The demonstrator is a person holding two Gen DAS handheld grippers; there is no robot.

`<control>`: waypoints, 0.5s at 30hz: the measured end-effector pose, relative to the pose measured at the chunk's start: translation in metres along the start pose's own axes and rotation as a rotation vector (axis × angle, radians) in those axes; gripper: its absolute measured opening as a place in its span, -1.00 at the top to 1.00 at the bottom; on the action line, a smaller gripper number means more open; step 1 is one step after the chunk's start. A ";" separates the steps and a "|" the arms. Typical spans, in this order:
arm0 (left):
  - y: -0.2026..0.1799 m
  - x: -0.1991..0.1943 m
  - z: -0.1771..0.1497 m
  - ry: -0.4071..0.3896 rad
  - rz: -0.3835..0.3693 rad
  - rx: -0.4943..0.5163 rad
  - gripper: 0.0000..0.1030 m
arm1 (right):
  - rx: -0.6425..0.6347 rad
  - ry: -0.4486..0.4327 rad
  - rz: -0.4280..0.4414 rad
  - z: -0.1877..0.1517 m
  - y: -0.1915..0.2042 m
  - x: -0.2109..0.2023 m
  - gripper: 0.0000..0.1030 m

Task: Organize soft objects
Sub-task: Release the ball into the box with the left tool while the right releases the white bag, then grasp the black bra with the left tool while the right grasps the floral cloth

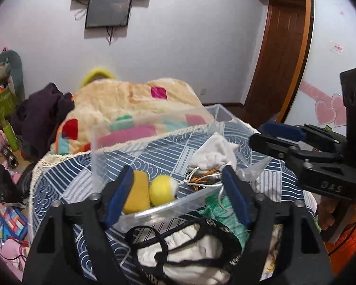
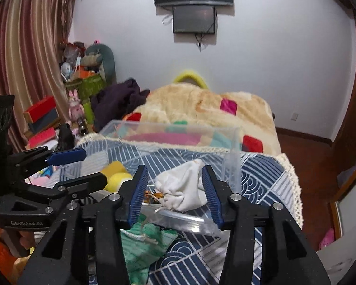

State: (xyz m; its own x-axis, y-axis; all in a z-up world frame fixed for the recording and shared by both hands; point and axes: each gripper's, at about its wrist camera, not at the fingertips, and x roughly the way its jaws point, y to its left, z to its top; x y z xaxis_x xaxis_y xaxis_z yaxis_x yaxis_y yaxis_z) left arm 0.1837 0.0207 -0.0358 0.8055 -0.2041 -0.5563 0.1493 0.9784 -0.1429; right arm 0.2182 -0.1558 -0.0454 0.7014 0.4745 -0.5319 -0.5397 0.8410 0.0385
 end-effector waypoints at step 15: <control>-0.024 -0.037 -0.057 0.032 -0.003 -0.025 -0.88 | -0.007 0.031 -0.018 -0.061 0.011 -0.033 -0.60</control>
State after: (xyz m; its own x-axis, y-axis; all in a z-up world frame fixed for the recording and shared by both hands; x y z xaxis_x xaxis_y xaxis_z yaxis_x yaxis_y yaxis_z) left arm 0.1180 0.0026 -0.0584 0.7865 -0.2084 -0.5814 0.1368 0.9767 -0.1652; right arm 0.1606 -0.1778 -0.0794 0.6961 0.4510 -0.5586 -0.5304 0.8474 0.0232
